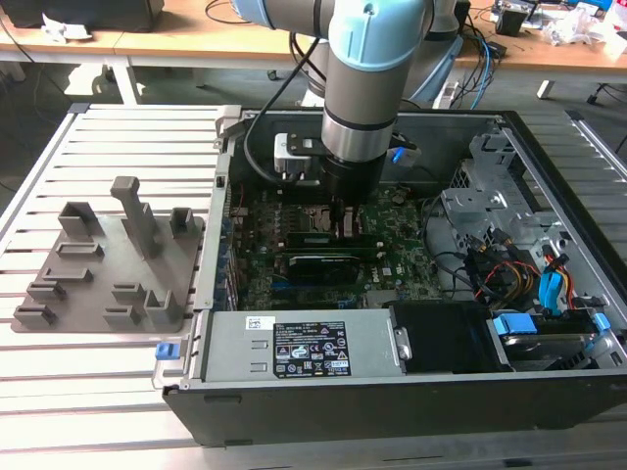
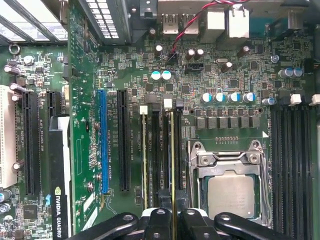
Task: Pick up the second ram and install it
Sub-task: 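Insert the second ram into the second slot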
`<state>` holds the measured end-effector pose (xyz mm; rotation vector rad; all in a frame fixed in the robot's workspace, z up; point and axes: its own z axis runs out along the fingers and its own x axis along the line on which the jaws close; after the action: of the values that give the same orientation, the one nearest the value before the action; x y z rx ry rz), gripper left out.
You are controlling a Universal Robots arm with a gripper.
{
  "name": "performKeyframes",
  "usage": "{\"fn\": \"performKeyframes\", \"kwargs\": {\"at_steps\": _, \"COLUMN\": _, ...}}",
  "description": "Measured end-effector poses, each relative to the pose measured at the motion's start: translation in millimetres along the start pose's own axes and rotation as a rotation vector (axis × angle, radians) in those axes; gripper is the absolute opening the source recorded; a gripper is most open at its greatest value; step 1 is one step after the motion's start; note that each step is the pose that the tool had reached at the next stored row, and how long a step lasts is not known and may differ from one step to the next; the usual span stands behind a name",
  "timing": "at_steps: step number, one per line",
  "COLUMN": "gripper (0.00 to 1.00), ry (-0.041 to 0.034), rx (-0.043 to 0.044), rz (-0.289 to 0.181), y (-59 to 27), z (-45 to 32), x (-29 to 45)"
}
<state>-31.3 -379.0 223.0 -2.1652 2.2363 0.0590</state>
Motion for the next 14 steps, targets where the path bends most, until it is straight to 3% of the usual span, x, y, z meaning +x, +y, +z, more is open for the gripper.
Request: {"fn": "performKeyframes", "kwargs": {"at_steps": 14, "gripper": 0.14, "ry": 0.0001, "rx": -0.0011, "rz": -0.024, "y": 0.9, "z": 3.7, "x": 0.3}}
